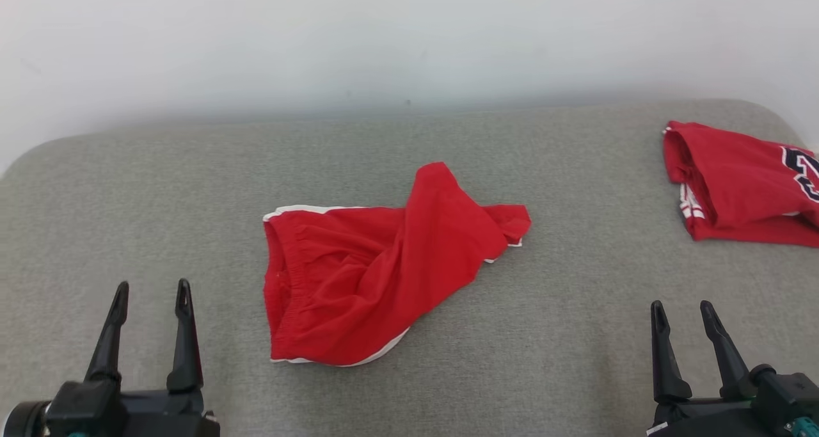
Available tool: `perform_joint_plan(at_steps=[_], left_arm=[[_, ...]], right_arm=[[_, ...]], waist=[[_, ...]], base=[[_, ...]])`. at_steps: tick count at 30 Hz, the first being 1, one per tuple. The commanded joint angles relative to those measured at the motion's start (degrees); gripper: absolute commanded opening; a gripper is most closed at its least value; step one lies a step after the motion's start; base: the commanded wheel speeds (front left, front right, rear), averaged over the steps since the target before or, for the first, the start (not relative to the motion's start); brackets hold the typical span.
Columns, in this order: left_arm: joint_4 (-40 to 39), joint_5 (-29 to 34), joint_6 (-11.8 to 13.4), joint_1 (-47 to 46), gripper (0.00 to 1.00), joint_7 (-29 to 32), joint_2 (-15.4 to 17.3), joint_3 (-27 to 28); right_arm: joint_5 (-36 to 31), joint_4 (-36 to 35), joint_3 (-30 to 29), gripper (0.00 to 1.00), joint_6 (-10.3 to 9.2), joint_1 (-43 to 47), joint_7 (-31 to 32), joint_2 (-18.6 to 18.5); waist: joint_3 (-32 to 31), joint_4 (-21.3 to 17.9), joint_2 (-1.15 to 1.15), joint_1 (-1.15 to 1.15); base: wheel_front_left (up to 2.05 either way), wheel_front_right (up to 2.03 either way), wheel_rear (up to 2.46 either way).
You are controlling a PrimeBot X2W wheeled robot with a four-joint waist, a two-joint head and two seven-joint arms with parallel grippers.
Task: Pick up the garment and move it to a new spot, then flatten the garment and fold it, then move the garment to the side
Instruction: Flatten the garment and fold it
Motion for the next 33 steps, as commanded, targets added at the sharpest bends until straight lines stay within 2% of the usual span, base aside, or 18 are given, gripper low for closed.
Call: perform_joint_plan(at_steps=[1,10,17,25,33], left_arm=[[-0.68,0.51,-0.35,0.97,1.00,-0.16,-0.54,0.37],[0.22,0.94,-2.16,4.28,1.00,-0.16,-2.50,-0.58],[1.31,1.37,-2.73,3.49,1.00,-0.16,-3.32,-1.33],[2.07,1.51,-2.98,2.26,1.00,-0.16,-4.00,-2.93],[3.32,0.87,-3.35,-0.21,1.00,-0.16,-4.53,-4.96]], right_arm=[[0.37,0.02,-0.13,1.00,-0.19,0.46,0.02,-0.32],[0.79,1.24,0.91,1.00,-0.19,0.75,0.01,-1.22],[1.34,4.97,4.50,1.00,-0.19,-2.45,0.01,-3.57],[1.90,12.78,9.73,1.00,-0.19,-10.14,0.80,-6.52],[3.16,24.56,16.14,1.00,-0.19,-20.80,1.52,-7.65]], waist=[[-0.49,1.19,0.00,0.01],[-0.76,3.49,0.00,0.01],[-0.63,4.37,0.00,0.01],[0.64,6.58,0.00,0.01],[3.50,10.68,0.00,0.01]], base=[[0.00,0.00,0.00],[0.00,0.00,0.00],[0.00,0.00,0.00],[0.00,0.00,0.00],[0.00,0.00,0.00]])
